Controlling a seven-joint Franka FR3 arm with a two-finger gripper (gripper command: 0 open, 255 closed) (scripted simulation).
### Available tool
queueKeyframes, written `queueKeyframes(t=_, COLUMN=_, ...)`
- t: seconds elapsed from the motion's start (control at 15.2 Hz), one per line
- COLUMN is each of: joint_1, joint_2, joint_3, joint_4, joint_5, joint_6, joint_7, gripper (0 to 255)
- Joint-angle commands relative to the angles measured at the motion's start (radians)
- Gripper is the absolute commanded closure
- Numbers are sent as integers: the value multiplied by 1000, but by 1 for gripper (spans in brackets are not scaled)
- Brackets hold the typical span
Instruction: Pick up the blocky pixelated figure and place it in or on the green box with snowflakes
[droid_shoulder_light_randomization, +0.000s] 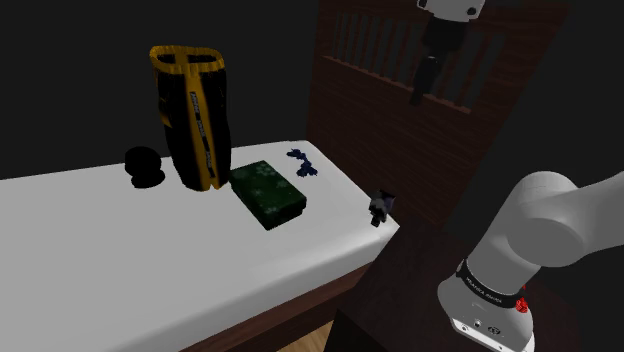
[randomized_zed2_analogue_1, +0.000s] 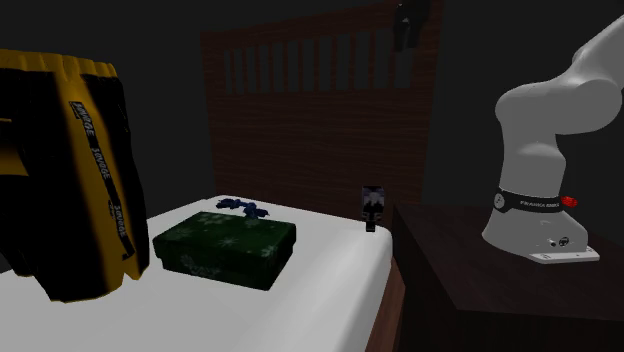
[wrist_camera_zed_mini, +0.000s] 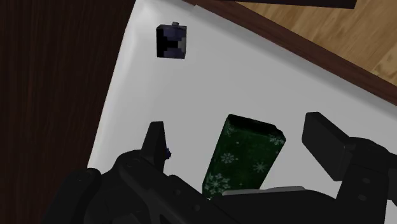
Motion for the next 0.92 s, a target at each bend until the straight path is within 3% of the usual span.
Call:
queueKeyframes(t=0.0, joint_1=0, joint_2=0, joint_3=0, joint_4=0, joint_5=0, joint_6=0, joint_7=0, gripper=0)
queueKeyframes(t=0.86, joint_1=-40, joint_2=44, joint_3=-130, joint_4=-383, joint_5=-83, joint_6=417, joint_7=-76, gripper=0)
